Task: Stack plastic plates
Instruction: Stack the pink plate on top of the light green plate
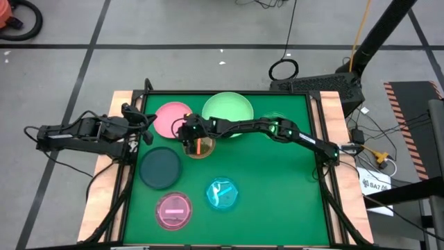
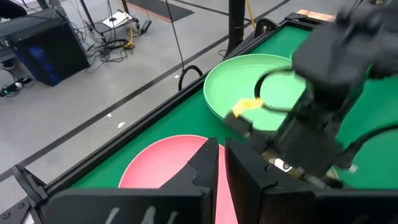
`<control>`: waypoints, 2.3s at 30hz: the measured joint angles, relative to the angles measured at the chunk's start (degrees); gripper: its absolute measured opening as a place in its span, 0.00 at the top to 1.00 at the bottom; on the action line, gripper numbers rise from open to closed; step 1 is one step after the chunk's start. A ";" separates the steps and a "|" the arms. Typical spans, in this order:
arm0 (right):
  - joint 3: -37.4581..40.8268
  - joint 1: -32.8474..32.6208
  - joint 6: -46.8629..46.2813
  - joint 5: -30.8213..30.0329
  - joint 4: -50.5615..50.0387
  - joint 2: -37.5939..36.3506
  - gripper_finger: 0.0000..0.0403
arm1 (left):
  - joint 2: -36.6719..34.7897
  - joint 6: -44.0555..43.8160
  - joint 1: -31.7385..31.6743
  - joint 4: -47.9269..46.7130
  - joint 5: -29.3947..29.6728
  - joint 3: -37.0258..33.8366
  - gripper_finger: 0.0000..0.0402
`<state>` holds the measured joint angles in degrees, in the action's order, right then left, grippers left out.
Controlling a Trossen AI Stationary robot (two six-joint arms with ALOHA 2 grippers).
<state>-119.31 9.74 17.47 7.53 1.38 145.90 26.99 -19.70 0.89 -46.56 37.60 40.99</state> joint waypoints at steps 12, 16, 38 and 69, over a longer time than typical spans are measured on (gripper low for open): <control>0.04 0.33 -1.59 -3.25 -0.84 1.36 0.57 | 0.02 -0.13 0.00 -0.01 0.00 0.02 0.91; 0.04 0.47 -1.53 -3.24 -0.73 1.36 0.58 | 0.02 -0.11 0.00 -0.01 0.00 0.02 0.91; 0.04 0.96 4.87 -2.95 -0.33 1.36 0.92 | 0.02 -0.09 0.00 0.04 -0.02 0.02 0.91; 0.04 -0.62 19.72 -4.67 -9.72 -11.37 1.00 | 0.00 -1.29 0.02 0.12 0.00 0.02 0.91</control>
<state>-119.26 9.12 37.19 2.85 -8.34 134.54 26.98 -20.99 0.91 -46.44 37.60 41.01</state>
